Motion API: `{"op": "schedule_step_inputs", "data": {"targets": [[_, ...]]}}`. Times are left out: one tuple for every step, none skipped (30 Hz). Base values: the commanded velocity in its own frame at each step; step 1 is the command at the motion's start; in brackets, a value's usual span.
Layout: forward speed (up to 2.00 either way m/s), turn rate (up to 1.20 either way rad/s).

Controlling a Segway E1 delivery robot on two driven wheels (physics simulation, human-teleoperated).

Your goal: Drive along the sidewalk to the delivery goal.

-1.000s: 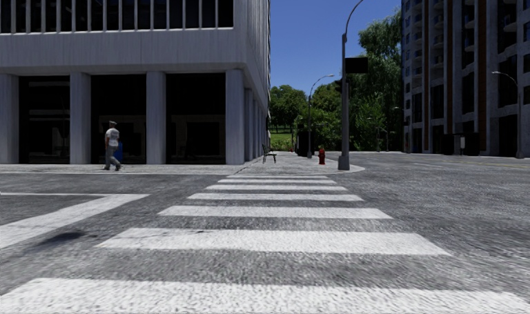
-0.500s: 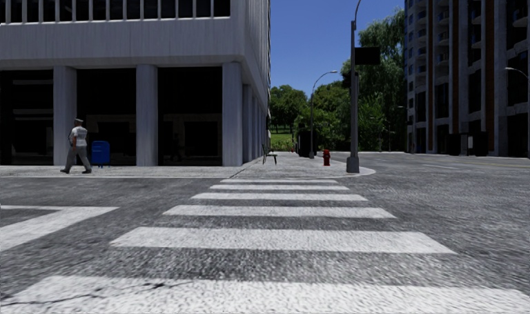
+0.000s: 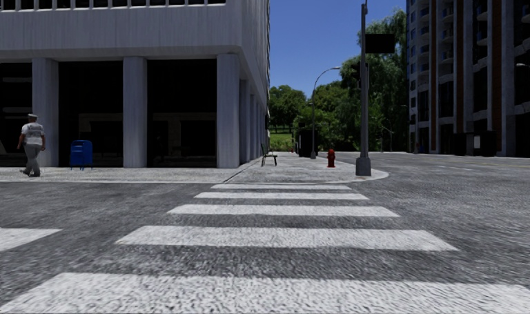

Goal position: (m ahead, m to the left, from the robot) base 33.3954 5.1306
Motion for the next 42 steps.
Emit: {"op": "schedule_step_inputs", "data": {"targets": [[2.00, 0.00], [2.00, 0.00], [2.00, 0.00], [2.00, 0.00], [2.00, 0.00], [2.00, 0.00], [2.00, 0.00], [2.00, 0.00], [2.00, 0.00], [2.00, -0.17], [2.00, -0.23], [2.00, -0.25], [2.00, -0.25], [2.00, -0.25], [2.00, -0.25], [2.00, -0.25], [2.00, -0.25], [2.00, -0.25], [2.00, -0.25], [2.00, -0.25], [2.00, -0.25], [2.00, -0.25], [2.00, -0.25], [2.00, -0.25], [2.00, -0.25], [2.00, -0.25], [2.00, -0.22], [2.00, -0.18], [2.00, -0.16], [2.00, -0.16], [2.00, -0.16], [2.00, -0.16], [2.00, -0.16], [2.00, -0.16], [2.00, -0.16], [2.00, -0.16], [2.00, -0.16], [2.00, -0.16], [2.00, -0.16], [2.00, -0.16], [2.00, -0.16], [2.00, -0.16]]}}
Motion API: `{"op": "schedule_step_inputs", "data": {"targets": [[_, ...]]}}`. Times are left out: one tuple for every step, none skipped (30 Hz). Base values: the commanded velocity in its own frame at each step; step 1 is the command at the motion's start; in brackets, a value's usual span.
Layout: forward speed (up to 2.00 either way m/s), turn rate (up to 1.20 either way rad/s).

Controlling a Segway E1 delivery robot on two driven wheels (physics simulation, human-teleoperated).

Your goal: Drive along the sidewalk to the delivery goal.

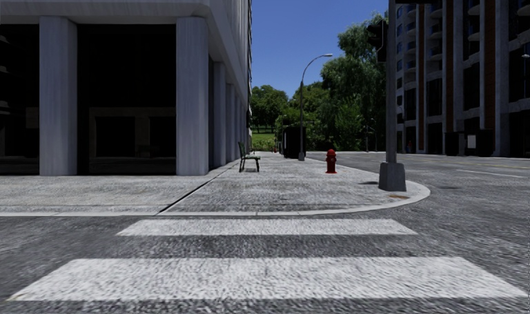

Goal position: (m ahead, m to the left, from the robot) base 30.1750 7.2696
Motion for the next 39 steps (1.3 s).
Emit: {"op": "schedule_step_inputs", "data": {"targets": [[2.00, -0.16], [2.00, -0.16], [2.00, -0.16], [2.00, -0.16], [2.00, -0.16], [2.00, -0.16], [2.00, -0.18], [2.00, -0.18], [2.00, -0.21], [2.00, -0.22], [2.00, -0.23], [2.00, -0.24], [2.00, -0.24], [2.00, -0.24], [2.00, -0.24], [2.00, -0.24], [2.00, -0.24], [2.00, -0.24], [2.00, -0.24], [2.00, -0.24], [2.00, -0.24], [2.00, -0.24], [2.00, -0.24], [2.00, -0.24], [2.00, -0.24], [2.00, -0.24], [2.00, -0.24], [2.00, -0.24], [2.00, -0.24], [2.00, -0.24], [2.00, -0.24], [2.00, -0.24], [2.00, -0.24], [2.00, -0.24], [2.00, -0.24], [2.00, -0.24], [2.00, -0.24], [2.00, -0.24], [2.00, -0.24]]}}
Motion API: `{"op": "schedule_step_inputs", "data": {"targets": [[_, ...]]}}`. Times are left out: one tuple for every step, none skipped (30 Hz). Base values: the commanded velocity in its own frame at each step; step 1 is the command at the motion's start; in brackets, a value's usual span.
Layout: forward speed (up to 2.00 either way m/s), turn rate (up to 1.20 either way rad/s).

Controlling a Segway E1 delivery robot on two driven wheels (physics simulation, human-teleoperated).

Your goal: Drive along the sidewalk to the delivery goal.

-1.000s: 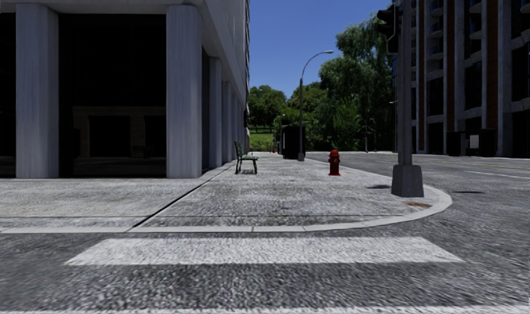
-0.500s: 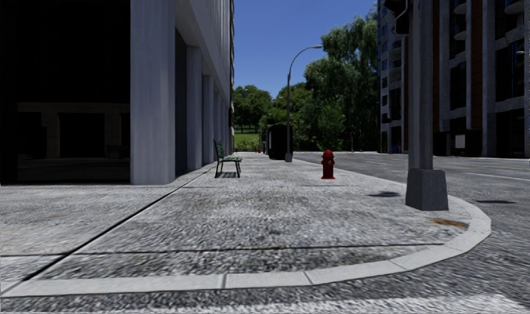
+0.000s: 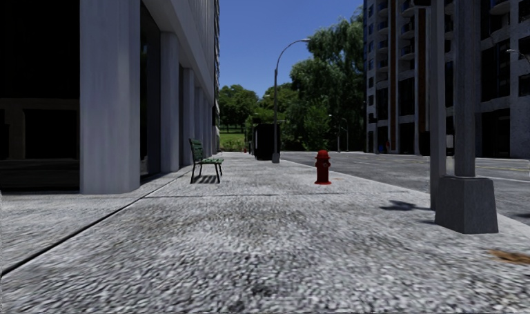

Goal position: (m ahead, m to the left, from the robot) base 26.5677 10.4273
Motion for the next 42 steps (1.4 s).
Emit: {"op": "schedule_step_inputs", "data": {"targets": [[2.00, -0.24], [2.00, -0.24], [2.00, -0.24], [2.00, -0.24], [2.00, -0.19], [2.00, -0.19], [2.00, -0.06], [2.00, 0.00], [2.00, 0.00], [2.00, 0.00], [2.00, 0.00], [2.00, 0.00], [2.00, 0.00], [2.00, 0.00], [2.00, 0.00], [2.00, 0.00], [2.00, 0.00], [2.00, 0.00], [2.00, 0.00], [2.00, 0.00], [2.00, 0.00], [2.00, 0.00], [2.00, 0.00], [2.00, 0.00], [2.00, 0.00], [2.00, 0.00], [2.00, 0.00], [2.00, 0.00], [2.00, 0.00], [2.00, 0.00], [2.00, 0.00], [2.00, 0.00], [2.00, 0.00], [2.00, 0.00], [2.00, 0.00], [2.00, 0.00], [2.00, 0.00], [2.00, 0.00], [2.00, 0.00], [2.00, 0.00], [2.00, 0.00], [2.00, 0.00]]}}
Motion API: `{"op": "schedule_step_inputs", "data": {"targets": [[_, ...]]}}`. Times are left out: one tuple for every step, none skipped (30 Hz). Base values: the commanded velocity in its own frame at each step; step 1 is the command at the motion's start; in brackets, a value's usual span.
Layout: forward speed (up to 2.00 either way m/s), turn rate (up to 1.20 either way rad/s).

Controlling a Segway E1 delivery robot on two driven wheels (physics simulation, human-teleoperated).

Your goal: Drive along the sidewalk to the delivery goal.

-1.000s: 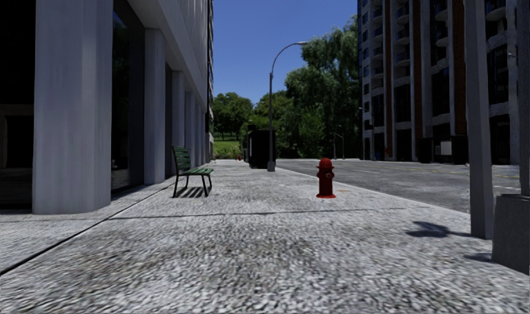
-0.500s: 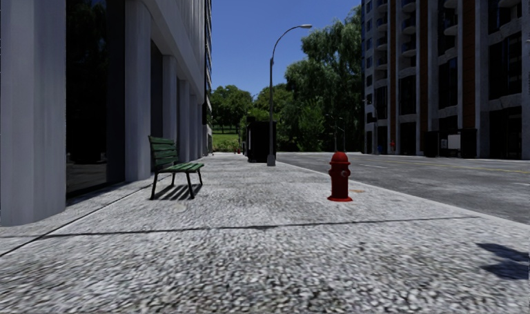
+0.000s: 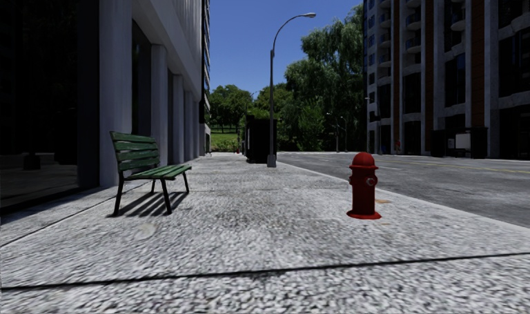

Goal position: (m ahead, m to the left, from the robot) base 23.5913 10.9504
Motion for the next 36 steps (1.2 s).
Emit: {"op": "schedule_step_inputs", "data": {"targets": [[2.00, 0.00], [2.00, 0.00], [2.00, 0.00], [2.00, 0.00], [2.00, 0.00], [2.00, 0.00], [2.00, 0.00], [2.00, 0.00], [2.00, 0.00], [2.00, 0.00], [2.00, 0.00], [2.00, 0.00], [2.00, 0.00], [2.00, 0.00], [2.00, 0.00], [2.00, 0.00], [2.00, 0.00], [2.00, 0.00], [2.00, 0.00], [2.00, 0.00], [2.00, 0.00], [2.00, 0.00], [2.00, 0.00], [2.00, 0.00], [2.00, 0.00], [2.00, 0.00], [2.00, 0.04], [2.00, 0.04], [2.00, 0.09], [2.00, 0.12], [2.00, 0.14], [2.00, 0.16], [2.00, 0.16], [2.00, 0.16], [2.00, 0.03], [2.00, 0.00]]}}
